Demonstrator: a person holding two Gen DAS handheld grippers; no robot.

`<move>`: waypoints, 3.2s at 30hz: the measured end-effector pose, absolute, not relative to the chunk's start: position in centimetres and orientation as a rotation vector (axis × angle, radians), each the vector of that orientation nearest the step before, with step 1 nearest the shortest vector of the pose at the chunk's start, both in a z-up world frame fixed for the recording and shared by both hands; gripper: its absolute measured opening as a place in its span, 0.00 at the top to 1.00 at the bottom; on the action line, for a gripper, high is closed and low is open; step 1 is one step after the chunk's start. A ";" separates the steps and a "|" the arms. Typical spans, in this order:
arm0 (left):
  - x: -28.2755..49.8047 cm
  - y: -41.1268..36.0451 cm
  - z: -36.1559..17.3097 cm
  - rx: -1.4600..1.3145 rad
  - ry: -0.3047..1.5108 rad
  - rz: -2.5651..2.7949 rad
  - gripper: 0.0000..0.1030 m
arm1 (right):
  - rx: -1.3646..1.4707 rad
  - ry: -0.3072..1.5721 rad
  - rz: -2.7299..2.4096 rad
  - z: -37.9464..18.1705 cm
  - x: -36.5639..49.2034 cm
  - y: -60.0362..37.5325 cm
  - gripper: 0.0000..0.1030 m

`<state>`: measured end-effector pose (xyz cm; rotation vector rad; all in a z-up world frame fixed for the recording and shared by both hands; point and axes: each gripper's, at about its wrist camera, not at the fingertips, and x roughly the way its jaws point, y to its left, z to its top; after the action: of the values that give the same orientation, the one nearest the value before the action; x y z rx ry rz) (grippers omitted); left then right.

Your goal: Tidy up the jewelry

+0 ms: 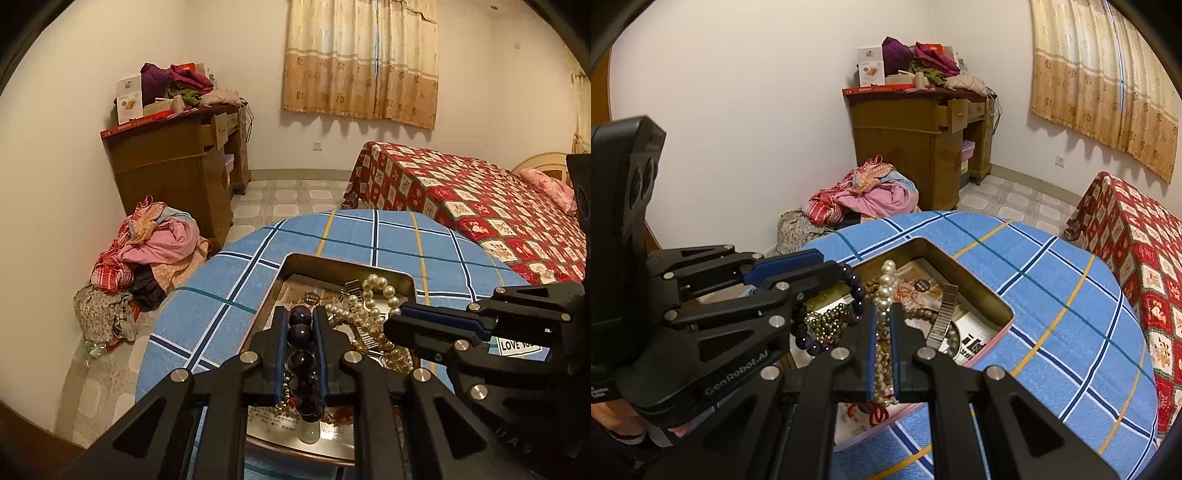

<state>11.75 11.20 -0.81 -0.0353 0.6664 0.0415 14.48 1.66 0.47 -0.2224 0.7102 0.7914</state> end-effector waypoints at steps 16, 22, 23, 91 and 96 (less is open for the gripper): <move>12.2 11.2 -2.1 -0.020 0.695 0.057 0.87 | -0.224 0.750 0.782 -1.3 14.9 1.6 0.91; 12.2 11.4 -2.5 -0.016 0.704 0.066 0.87 | -0.238 0.760 0.787 -1.7 14.9 2.0 0.91; 12.1 11.4 -2.6 -0.017 0.706 0.066 0.87 | -0.238 0.762 0.787 -1.8 15.0 2.0 0.91; 2.6 9.2 -0.6 -0.091 0.587 0.207 0.29 | -0.131 0.618 0.677 0.5 8.2 -5.7 0.11; 2.5 8.7 -0.4 -0.085 0.587 0.200 0.29 | -0.122 0.611 0.670 0.9 8.3 -6.3 0.10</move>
<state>2.55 8.73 -0.41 -0.0848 0.5865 0.2003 8.26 -6.27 0.91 -0.1218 0.6112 0.6700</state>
